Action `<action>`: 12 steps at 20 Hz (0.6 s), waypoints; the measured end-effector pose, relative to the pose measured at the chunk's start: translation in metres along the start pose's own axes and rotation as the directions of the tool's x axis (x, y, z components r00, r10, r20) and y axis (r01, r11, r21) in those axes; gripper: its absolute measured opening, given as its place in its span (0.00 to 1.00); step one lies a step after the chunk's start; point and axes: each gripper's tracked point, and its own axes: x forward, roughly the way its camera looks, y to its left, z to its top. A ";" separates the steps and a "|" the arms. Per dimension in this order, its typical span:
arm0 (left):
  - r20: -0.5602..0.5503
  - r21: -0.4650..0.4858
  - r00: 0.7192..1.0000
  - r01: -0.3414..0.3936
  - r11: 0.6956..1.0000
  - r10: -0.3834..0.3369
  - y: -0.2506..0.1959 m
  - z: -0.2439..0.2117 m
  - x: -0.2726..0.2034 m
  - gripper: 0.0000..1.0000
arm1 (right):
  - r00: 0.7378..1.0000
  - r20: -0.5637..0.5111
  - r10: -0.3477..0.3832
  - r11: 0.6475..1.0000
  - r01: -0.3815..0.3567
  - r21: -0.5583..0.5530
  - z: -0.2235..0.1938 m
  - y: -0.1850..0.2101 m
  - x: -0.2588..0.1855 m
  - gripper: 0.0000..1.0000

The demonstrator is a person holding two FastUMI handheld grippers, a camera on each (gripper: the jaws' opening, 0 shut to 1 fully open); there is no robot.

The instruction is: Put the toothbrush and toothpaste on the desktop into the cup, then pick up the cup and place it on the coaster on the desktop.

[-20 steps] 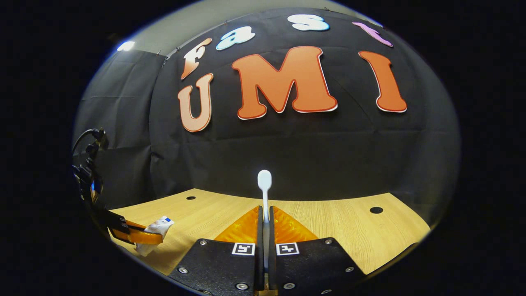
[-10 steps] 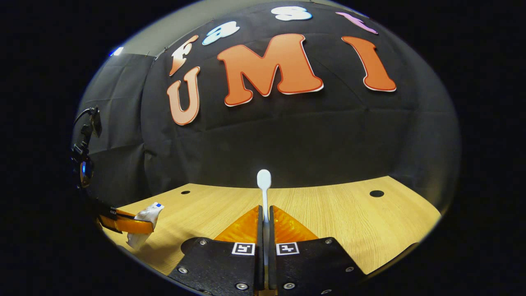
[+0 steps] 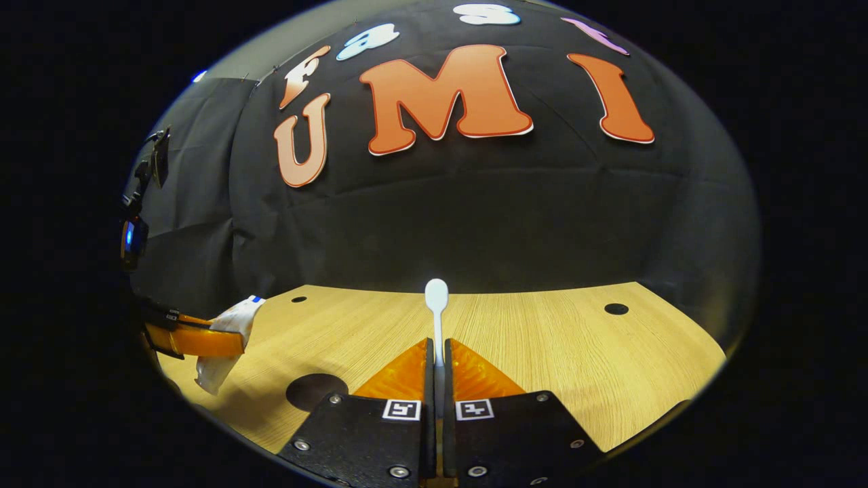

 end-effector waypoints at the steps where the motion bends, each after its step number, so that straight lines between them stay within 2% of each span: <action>1: 0.006 0.004 1.000 0.007 1.000 -0.007 -0.002 0.001 0.002 0.15 | 1.000 -0.003 -0.001 1.000 0.002 0.007 0.000 -0.001 -0.001 0.05; 9: 0.086 -0.011 0.991 0.099 0.995 -0.098 -0.048 0.026 0.014 0.15 | 1.000 -0.009 0.001 0.999 -0.001 0.051 -0.007 -0.011 -0.007 0.10; 11: 0.111 -0.008 0.988 0.114 0.993 -0.112 -0.058 0.034 0.018 0.15 | 1.000 -0.016 -0.007 0.999 0.007 0.032 -0.007 -0.018 -0.012 0.19; 12: 0.124 -0.006 0.985 0.121 0.993 -0.120 -0.063 0.038 0.020 0.15 | 1.000 -0.010 -0.011 1.000 0.011 0.022 -0.006 -0.020 -0.014 0.26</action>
